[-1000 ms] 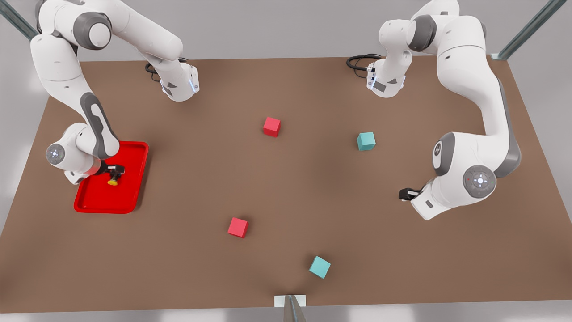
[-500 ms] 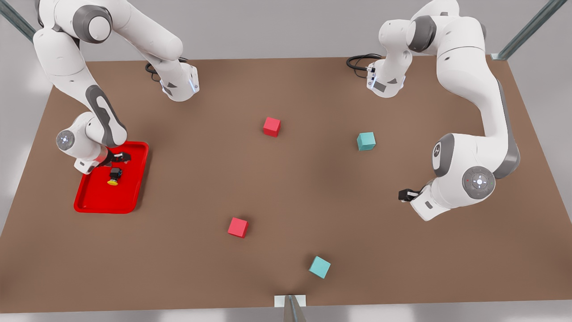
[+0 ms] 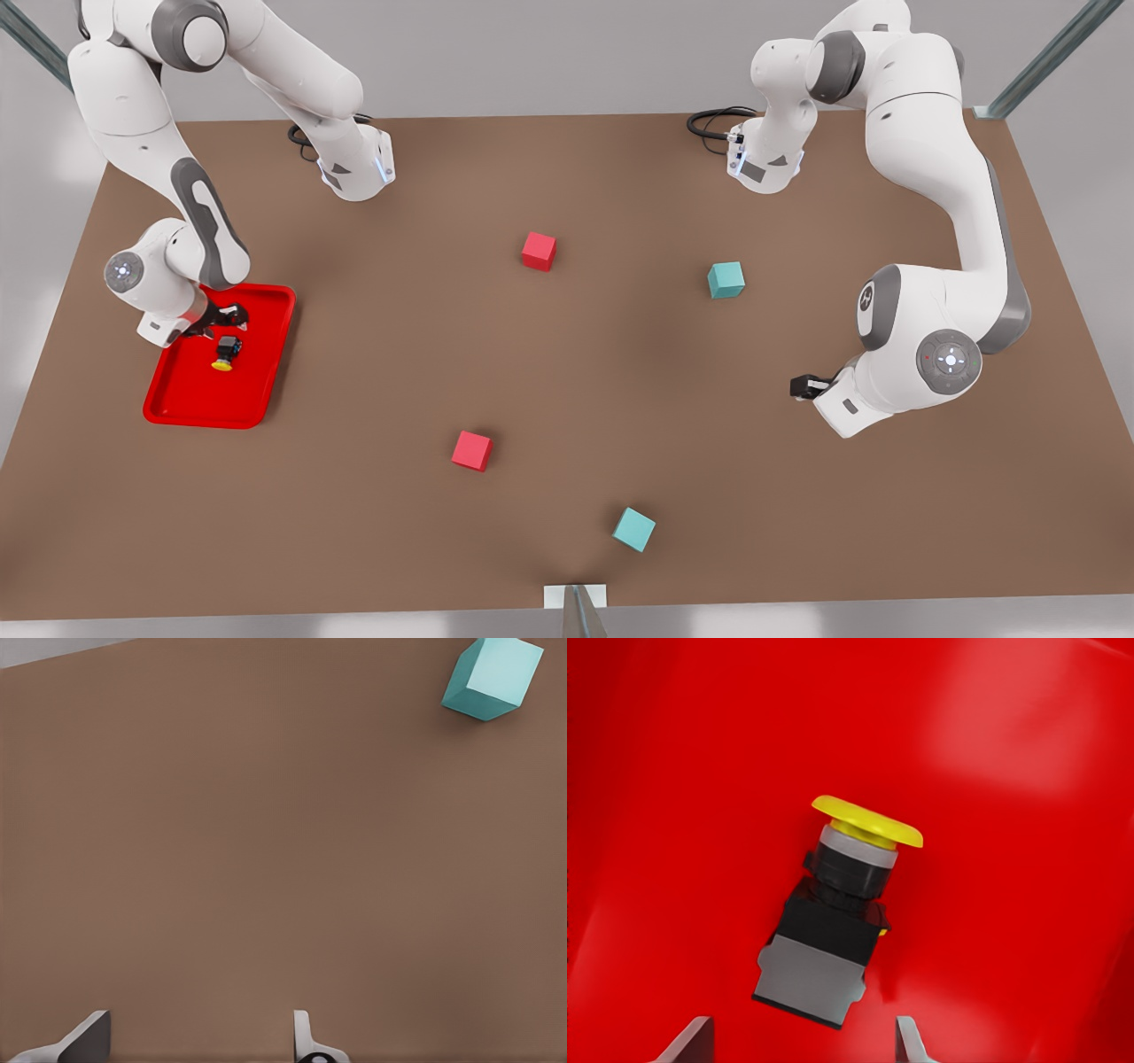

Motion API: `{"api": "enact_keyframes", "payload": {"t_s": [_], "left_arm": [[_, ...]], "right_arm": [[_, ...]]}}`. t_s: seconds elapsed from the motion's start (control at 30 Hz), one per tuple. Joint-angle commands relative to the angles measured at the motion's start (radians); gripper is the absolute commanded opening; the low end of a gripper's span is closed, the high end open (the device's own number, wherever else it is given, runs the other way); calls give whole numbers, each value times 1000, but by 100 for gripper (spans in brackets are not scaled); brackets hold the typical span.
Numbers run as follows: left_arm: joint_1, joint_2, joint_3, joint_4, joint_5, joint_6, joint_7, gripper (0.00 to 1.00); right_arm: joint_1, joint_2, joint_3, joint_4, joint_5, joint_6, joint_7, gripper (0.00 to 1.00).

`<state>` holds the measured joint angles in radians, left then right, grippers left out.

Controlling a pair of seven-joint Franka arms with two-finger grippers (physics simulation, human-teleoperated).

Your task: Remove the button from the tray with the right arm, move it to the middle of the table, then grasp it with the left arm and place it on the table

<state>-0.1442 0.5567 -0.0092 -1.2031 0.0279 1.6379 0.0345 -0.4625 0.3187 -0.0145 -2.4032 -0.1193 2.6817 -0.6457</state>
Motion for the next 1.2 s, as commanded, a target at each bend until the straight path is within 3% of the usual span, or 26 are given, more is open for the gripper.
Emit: {"api": "enact_keyframes", "payload": {"t_s": [0.0,0.23,0.4,0.57,0.63,0.67,0.7,0.73,0.77,0.87,0.9,0.93,0.97,1.07,1.17], "left_arm": [[0,-1,0,0,1,5,-1,100],[0,-1,0,0,1,5,-1,100],[2,3,0,0,1,11,-1,100],[0,2,0,0,1,10,-1,100],[0,3,0,0,1,11,-1,100],[0,3,0,0,1,11,-1,100],[0,3,0,0,1,11,-1,100],[0,5,0,0,1,13,-1,100],[0,5,0,0,1,13,-1,100],[2,0,6,2,1,17,4,100],[0,0,6,1,1,19,4,100],[2,2,6,2,1,19,4,100],[2,-1,6,2,1,17,4,100],[0,-1,6,2,1,19,4,100],[0,0,6,1,1,19,1,100]], "right_arm": [[19,0,1,-14,1,1,144,81],[19,14,-2,-34,1,70,241,81],[13,16,-4,-33,6,119,482,85],[24,82,-2,-31,6,271,656,83],[22,80,-2,-27,4,277,660,75],[21,80,-4,-27,6,276,660,61],[22,72,-2,-28,6,274,661,57],[22,63,-2,-27,4,267,661,60],[22,62,-1,-24,4,274,660,94],[22,45,2,-17,4,274,660,95],[22,45,2,-14,4,274,660,88],[22,45,2,-11,4,270,661,67],[22,42,2,-11,4,262,660,54],[22,33,2,-13,4,257,655,47],[24,-17,7,6,4,155,644,47]]}}
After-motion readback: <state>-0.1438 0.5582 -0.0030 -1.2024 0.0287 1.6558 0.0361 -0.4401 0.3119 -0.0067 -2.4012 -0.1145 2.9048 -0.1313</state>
